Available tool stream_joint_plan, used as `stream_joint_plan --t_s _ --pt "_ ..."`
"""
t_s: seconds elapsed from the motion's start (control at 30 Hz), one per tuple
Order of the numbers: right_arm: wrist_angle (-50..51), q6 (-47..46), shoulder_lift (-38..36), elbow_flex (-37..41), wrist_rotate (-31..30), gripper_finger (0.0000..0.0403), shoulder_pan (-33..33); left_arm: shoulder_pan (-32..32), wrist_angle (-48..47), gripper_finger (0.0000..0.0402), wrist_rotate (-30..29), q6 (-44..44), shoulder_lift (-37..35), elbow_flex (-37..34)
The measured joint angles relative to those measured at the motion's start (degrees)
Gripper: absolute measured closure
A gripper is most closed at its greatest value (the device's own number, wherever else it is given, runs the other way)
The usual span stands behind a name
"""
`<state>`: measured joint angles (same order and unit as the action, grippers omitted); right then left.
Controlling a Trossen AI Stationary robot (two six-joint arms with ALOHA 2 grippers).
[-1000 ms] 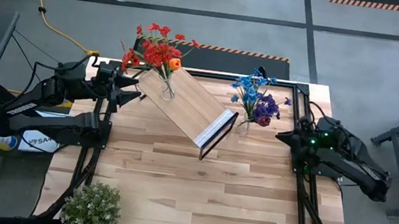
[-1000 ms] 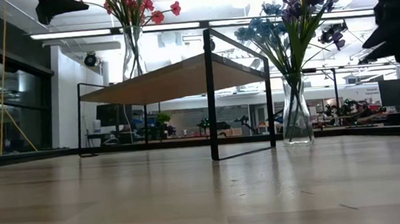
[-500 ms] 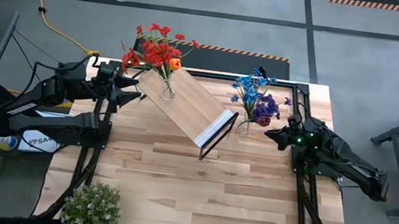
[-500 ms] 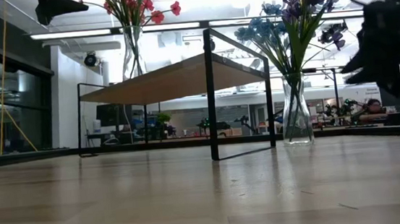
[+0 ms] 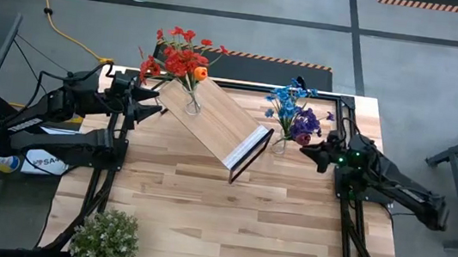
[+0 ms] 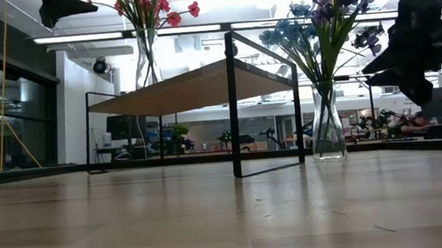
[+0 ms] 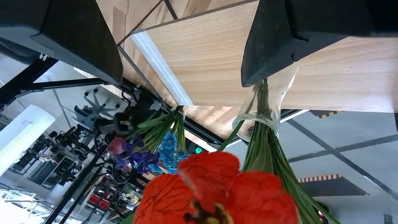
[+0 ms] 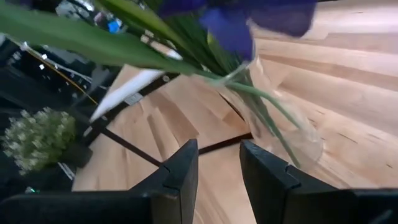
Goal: Pick and place flowers into a vace then onto a shelf
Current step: Put the transparent vase on the shelf
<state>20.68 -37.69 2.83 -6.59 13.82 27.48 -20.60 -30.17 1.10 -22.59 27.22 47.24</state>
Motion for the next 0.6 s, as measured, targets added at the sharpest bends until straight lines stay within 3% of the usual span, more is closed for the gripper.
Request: stream_joint_plan --t_s 0.2,0.6 --pt "-0.8 3.2 4.0 0.0 -3.2 0.0292 -0.3 0.0 0.0 0.0043 0.0 0.0 0.0 0.0" --pt "-10.6 6.8 15.0 0.1 -3.9 0.0292 -2.6 0.0 0.0 0.0043 0.0 0.0 0.0 0.0"
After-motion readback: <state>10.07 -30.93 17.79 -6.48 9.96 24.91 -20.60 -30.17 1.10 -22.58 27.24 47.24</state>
